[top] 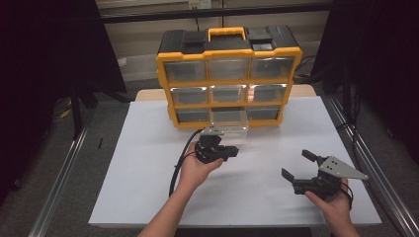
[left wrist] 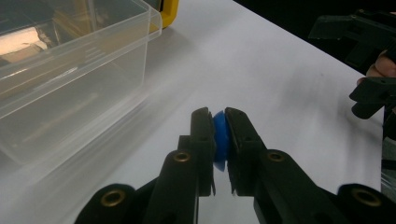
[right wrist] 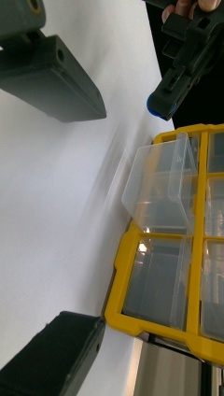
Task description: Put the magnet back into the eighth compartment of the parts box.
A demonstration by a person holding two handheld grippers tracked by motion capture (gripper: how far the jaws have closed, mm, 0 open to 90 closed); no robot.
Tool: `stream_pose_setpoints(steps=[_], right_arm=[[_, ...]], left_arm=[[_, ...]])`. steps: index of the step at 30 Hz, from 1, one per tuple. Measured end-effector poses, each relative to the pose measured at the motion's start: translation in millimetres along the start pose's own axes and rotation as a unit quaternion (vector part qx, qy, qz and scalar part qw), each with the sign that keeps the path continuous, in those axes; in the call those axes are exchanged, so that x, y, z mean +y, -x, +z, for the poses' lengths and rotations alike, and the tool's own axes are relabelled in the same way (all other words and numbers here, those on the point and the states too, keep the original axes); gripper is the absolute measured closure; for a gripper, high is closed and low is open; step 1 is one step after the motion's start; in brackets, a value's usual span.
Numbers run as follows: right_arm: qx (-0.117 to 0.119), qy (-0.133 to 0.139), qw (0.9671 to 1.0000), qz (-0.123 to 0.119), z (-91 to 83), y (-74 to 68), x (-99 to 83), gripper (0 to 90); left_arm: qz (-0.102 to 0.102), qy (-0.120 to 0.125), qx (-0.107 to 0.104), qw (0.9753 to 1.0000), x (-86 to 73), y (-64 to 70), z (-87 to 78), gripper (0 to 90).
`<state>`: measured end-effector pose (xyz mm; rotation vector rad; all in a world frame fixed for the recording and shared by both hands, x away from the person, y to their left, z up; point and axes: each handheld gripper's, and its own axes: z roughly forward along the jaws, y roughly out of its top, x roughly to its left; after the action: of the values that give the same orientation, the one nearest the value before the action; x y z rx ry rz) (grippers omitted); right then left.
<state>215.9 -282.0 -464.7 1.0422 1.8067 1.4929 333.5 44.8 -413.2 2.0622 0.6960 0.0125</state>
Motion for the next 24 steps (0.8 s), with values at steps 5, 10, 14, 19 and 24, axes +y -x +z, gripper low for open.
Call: stream_pose_setpoints(steps=[5,10,14,19,24], right_arm=[[-0.002,0.001,1.0000,-0.003,-2.0,-0.4,-0.3,1.7],[-0.004,-0.001,1.0000,-0.002,-4.5,-0.2,-1.2,1.7],[-0.004,0.003,1.0000,0.002,-5.6,1.3,-1.1,1.8],[-0.005,0.005,1.0000,0.004,-4.4,1.5,-1.1,1.8],[-0.004,0.004,1.0000,0.005,-3.5,1.0,-1.1,1.7]], left_arm=[[0.005,-0.001,0.002,1.0000,4.6,-0.5,0.0,82.5],[0.004,0.006,0.006,1.0000,8.3,1.0,1.8,82.5],[0.006,-0.001,0.004,1.0000,11.8,-0.8,1.1,82.5],[0.005,0.004,0.005,1.0000,14.9,-1.0,0.6,82.5],[0.006,0.004,0.008,0.9999,18.9,-2.7,-1.1,82.5]])
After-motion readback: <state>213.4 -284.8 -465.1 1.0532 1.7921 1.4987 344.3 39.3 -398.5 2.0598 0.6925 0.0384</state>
